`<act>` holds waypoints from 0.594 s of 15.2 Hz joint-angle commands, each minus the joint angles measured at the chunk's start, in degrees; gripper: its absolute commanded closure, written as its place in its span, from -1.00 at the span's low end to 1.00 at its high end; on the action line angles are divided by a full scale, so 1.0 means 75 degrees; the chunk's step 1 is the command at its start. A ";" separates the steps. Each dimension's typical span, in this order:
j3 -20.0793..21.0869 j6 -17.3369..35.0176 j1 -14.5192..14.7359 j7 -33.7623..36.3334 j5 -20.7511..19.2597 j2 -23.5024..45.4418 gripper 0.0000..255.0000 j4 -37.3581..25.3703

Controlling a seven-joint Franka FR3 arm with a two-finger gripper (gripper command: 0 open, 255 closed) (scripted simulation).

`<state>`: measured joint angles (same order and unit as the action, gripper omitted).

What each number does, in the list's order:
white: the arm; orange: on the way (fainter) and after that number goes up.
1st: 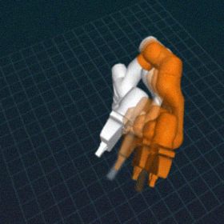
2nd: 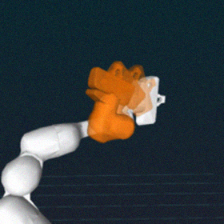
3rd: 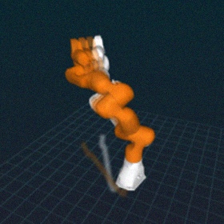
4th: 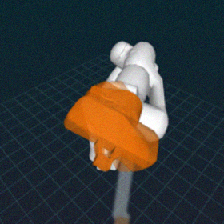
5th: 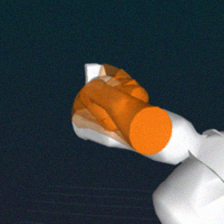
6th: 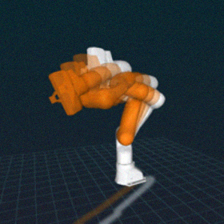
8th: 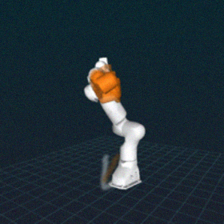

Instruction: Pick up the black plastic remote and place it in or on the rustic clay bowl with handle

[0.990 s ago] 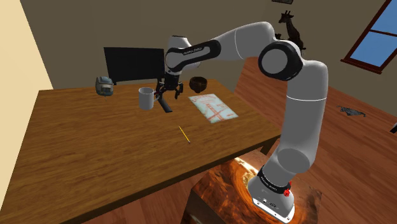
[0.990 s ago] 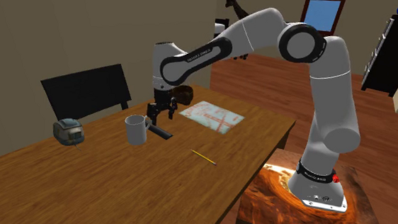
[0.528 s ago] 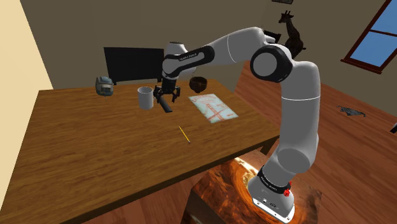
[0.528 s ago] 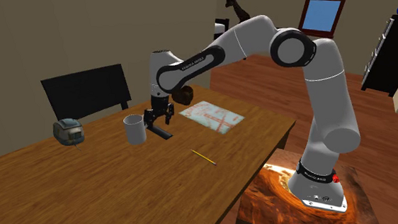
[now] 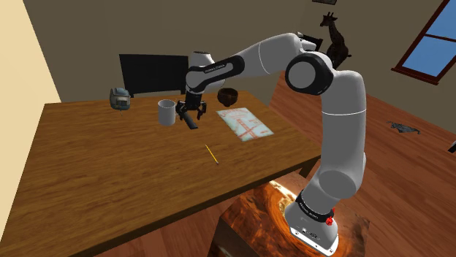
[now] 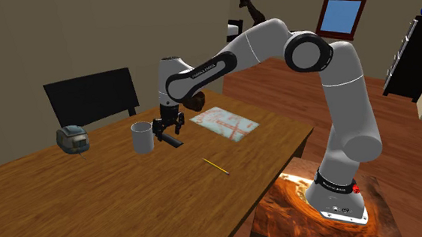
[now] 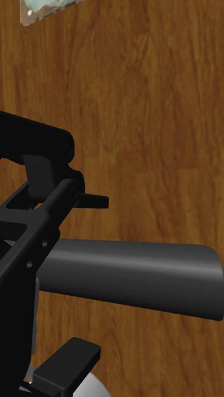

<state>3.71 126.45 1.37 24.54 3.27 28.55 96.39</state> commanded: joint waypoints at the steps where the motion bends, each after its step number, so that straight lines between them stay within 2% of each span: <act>1: 0.0002 0.0000 0.0003 0.0001 0.0000 0.0001 -1.00 0.0002; 2: 0.0003 0.0000 0.0003 0.0001 0.0000 0.0000 1.00 0.0003; 9: 0.0001 0.0013 -0.0003 -0.0007 0.0002 0.0003 1.00 0.0014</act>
<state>3.66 126.55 1.31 24.50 3.25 28.40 96.46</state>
